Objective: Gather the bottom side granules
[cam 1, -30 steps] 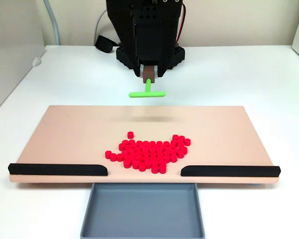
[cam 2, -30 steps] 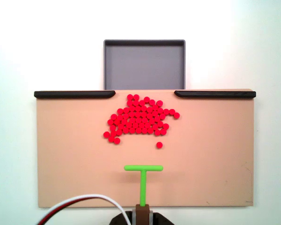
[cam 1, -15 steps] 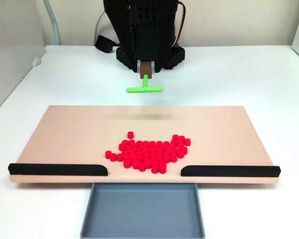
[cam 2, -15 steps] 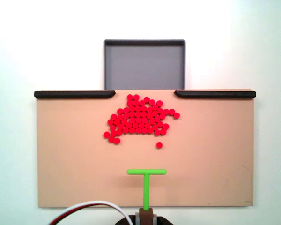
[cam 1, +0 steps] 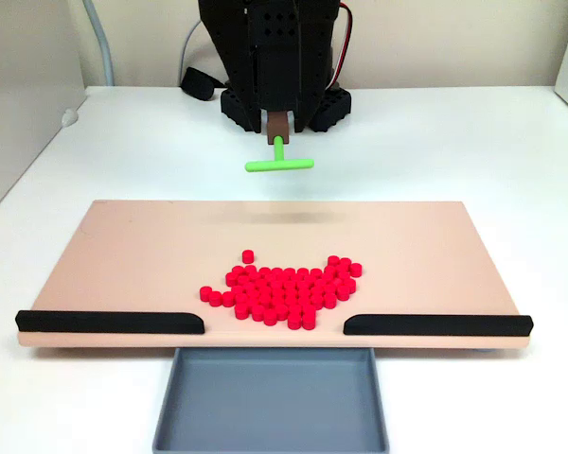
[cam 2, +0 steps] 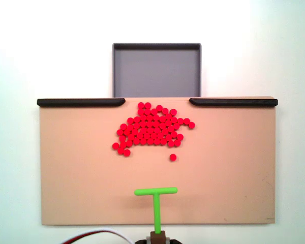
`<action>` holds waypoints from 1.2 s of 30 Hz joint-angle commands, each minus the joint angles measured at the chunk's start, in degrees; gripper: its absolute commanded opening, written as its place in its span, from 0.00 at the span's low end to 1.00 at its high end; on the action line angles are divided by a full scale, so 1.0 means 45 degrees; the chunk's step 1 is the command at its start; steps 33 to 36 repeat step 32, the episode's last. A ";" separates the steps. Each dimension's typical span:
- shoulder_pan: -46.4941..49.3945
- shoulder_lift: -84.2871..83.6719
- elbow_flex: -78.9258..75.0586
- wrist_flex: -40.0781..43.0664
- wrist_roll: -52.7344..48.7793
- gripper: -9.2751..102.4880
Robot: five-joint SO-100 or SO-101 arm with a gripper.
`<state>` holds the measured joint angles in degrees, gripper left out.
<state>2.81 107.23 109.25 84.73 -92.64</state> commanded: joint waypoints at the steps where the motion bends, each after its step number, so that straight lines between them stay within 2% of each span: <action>1: 0.0137 0.0547 -0.0215 0.0059 0.0098 0.08; 4: 0.0156 0.0508 -0.0215 0.0059 0.0664 0.08; 36: 0.0098 0.0039 -0.0391 -0.0078 0.0645 0.08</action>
